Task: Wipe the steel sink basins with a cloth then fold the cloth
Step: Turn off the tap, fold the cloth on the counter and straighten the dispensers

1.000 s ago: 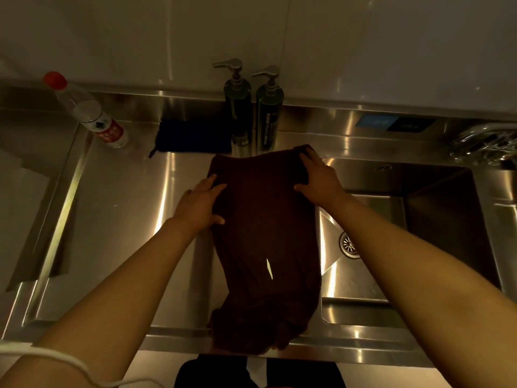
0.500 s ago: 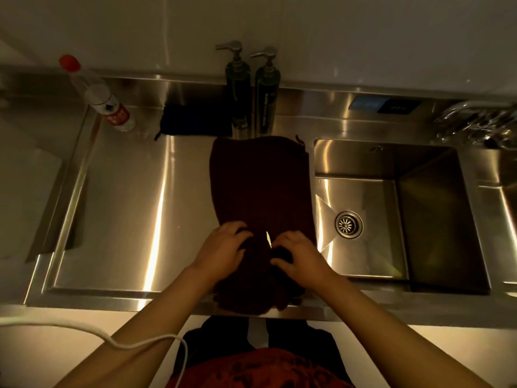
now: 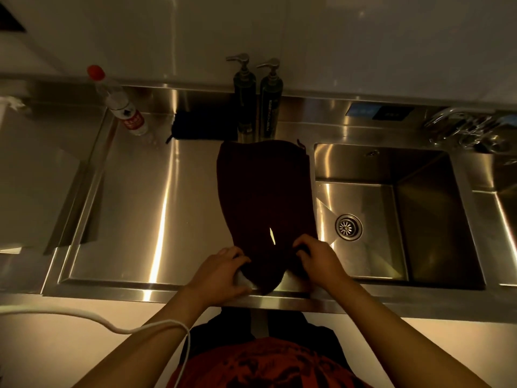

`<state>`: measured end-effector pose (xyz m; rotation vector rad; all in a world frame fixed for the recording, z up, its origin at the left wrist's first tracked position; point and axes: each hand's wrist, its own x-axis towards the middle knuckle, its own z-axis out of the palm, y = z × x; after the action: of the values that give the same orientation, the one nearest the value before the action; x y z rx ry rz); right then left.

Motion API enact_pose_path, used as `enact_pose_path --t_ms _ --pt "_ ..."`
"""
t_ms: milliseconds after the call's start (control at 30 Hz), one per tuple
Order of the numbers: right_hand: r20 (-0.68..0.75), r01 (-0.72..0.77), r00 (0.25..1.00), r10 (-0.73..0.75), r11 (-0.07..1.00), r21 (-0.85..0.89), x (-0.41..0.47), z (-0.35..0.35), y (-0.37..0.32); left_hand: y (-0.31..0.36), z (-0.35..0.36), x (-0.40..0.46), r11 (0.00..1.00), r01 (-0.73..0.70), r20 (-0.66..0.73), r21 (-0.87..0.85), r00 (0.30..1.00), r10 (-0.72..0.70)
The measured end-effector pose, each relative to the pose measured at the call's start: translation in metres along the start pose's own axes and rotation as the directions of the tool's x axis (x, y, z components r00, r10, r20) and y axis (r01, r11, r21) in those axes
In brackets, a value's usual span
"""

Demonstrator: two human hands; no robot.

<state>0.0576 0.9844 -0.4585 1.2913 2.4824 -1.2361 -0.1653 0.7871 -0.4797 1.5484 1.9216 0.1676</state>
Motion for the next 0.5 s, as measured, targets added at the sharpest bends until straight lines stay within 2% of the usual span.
enact_pose_path --t_ms 100,200,267,400,500 --pt "-0.051 -0.111 0.991 0.121 0.981 0.161 0.015 -0.016 0.001 0.01 0.006 0.008 0.997 0.059 -0.098 -0.052 0.993 -0.064" --pt "-0.06 -0.193 0.976 0.211 0.957 0.214 0.028 -0.021 -0.001 0.02 0.003 0.014 0.98 0.127 -0.214 -0.153 0.964 -0.158" --pt "-0.075 -0.235 0.962 0.262 0.937 0.259 0.033 -0.021 0.0 0.025 -0.001 0.017 0.979 0.109 -0.255 -0.172 0.955 -0.151" --pt "-0.172 -0.225 0.947 0.271 0.942 0.248 0.031 -0.019 0.003 0.043 0.003 0.026 0.996 -0.081 -0.056 -0.032 0.995 0.079" --pt "-0.258 -0.146 0.945 0.2 0.965 0.217 0.025 -0.014 0.004 0.053 0.017 0.039 0.998 -0.051 -0.017 0.024 0.999 0.052"
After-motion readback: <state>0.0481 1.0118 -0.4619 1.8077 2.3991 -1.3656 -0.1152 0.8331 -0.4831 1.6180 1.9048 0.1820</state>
